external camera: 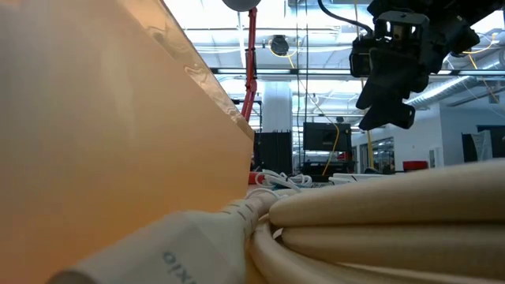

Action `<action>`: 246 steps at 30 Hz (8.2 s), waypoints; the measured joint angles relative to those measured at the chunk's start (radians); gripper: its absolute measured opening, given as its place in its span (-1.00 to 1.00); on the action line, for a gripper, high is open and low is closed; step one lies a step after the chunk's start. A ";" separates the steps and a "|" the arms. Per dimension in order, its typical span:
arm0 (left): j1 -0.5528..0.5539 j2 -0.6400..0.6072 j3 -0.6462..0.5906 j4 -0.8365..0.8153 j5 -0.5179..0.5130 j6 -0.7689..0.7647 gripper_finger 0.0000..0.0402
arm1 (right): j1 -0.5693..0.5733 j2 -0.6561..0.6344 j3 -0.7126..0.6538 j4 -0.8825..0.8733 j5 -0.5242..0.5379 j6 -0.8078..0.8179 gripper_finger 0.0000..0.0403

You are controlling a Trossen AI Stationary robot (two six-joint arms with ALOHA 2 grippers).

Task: Pick & Place USB Port
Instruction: Put the top light blue USB cable into the blue bin, then put the light blue USB cable into the blue bin, then adjust the blue bin

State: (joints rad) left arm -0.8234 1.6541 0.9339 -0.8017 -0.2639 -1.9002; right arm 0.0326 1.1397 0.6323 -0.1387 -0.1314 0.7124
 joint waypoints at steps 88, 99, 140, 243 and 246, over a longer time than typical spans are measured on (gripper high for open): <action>1.150 0.001 -0.082 -0.142 0.125 2.001 -0.82 | 0.000 0.000 0.000 0.000 0.191 0.195 0.03; 1.281 -0.335 -0.027 -0.356 0.056 1.927 -0.82 | 0.000 0.000 0.000 0.000 0.216 0.204 0.03; -0.048 -0.273 0.011 -0.220 0.259 0.638 -0.82 | -0.072 0.000 0.000 -0.008 0.233 0.154 0.03; 0.431 -0.256 -0.110 -0.071 0.304 1.207 -1.00 | -0.072 0.000 -0.001 -0.011 0.241 0.169 0.03; 0.431 -0.269 -0.107 -0.051 0.303 1.208 -1.00 | -0.072 0.000 -0.001 -0.010 0.260 0.168 0.03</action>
State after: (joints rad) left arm -0.3923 1.3853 0.8265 -0.8528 0.0395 -0.6926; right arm -0.0395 1.1397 0.6315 -0.1490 0.1290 0.8804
